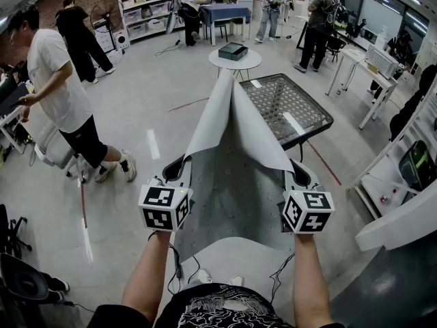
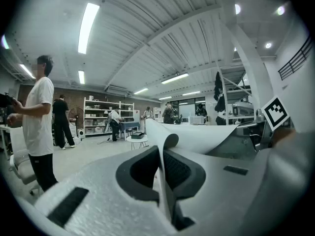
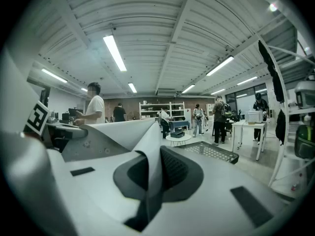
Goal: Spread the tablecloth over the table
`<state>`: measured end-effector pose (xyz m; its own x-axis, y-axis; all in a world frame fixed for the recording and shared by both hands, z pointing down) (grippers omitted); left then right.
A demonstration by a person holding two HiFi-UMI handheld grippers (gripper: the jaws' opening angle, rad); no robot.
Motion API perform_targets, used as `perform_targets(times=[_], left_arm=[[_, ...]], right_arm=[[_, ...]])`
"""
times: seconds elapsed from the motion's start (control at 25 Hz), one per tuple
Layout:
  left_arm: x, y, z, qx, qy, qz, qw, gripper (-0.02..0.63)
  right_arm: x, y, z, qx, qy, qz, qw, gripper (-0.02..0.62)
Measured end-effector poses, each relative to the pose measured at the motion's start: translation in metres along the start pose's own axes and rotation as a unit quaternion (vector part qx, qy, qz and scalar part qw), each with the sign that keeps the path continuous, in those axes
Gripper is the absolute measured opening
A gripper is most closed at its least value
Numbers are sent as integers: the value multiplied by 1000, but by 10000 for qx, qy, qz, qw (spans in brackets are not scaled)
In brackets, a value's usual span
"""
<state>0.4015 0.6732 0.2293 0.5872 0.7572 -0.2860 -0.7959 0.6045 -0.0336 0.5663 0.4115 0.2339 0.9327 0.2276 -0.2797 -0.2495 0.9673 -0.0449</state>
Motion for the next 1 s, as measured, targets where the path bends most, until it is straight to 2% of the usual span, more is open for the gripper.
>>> perform_targets(times=[0.56,0.84,1.0], left_arm=[[-4,-25,2,22,29,-167,9999,8],[-29,-20,-5,24,-19,-207,9998,7],[-53,-4,-10,47,-29,-182,9998,7]], right_arm=[[7,-23,11,-126,-61,-184,9997,7],[-16,-36,7,-86,-76,-196,9997,8],[-43,-38,0,-79,-55,-188,9998,8]])
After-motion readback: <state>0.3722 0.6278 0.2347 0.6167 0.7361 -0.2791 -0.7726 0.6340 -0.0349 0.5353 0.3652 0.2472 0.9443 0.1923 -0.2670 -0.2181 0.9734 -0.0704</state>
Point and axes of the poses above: the fingertips, and each gripper's own axes: x backward along the fingers, y to its left, z out of its underside, the point moved 7 cm from there along x, backward along the fingers, and after that the axes turned 7 degrees about y, right-handed, at the moved point
